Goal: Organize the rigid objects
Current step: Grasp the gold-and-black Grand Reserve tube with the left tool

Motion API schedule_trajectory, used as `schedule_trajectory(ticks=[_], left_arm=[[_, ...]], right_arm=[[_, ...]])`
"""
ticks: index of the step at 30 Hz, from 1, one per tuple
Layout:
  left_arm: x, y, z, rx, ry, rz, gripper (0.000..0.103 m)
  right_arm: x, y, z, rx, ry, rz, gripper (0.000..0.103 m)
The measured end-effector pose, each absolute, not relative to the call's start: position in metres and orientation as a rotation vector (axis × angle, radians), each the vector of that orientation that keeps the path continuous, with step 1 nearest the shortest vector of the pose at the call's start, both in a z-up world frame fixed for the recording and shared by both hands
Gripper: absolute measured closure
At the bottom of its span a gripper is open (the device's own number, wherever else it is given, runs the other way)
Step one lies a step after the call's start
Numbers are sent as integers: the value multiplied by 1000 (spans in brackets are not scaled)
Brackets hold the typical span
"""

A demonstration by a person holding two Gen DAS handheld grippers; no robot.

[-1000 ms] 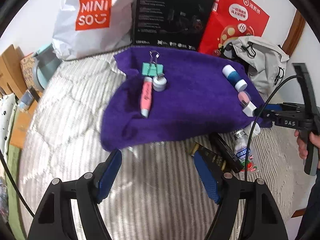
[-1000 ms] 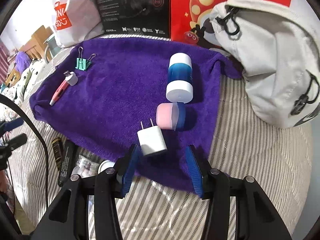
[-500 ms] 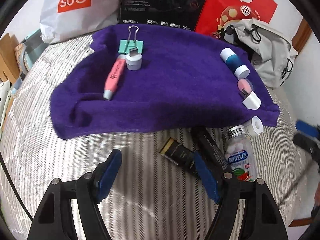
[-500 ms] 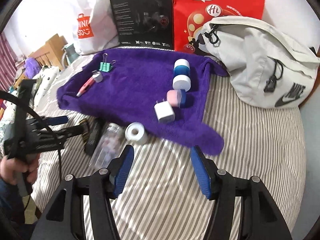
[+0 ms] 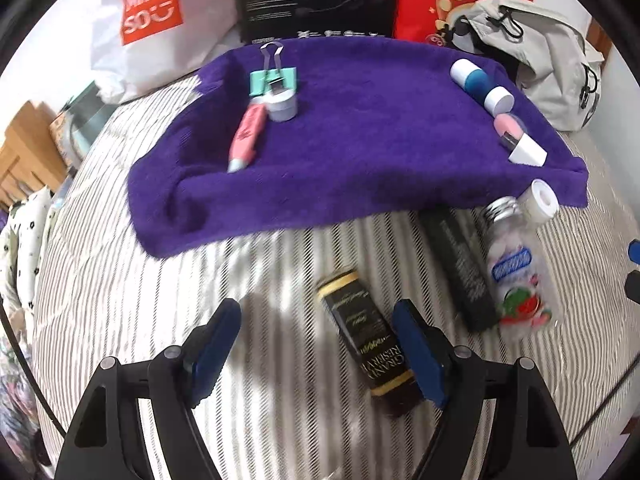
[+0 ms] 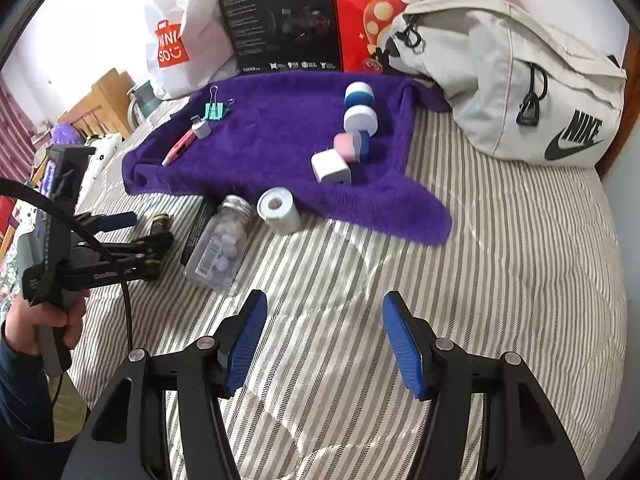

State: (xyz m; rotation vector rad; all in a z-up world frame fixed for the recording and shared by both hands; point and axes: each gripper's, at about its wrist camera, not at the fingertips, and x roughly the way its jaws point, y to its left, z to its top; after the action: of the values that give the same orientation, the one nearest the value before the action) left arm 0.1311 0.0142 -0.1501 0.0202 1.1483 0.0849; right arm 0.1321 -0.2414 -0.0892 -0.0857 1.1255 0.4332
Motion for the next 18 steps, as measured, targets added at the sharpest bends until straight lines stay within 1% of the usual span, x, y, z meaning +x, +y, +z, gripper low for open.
schedule_trajectory(ticks=[8,11,12,13,14,15,16,18], left_arm=[[115,22,-151,4,1143,50,25],[114,22,-150,-3,1135,47,29],[112,21,-150,2,1129,39,35],[110,19,-149,10,1121,26,46],[108,17,-147,16,1112,16,52],[105,16,-145,17,1108,8,61],[104,14,-145,20,1105,-4,67],[103,10,-144,31,1096,-21,74]], right_arm=[[128,-229,-95,-99,1135,469,43],[129,-224,-98,-103,1146,476,43],[129,-223,-99,-106,1146,476,43],[128,-222,-100,-110,1146,477,43],[128,-222,-101,-110,1147,479,43],[128,-222,-101,-109,1147,480,43],[128,-221,-102,-106,1149,480,43],[130,-220,-105,-96,1155,479,43]])
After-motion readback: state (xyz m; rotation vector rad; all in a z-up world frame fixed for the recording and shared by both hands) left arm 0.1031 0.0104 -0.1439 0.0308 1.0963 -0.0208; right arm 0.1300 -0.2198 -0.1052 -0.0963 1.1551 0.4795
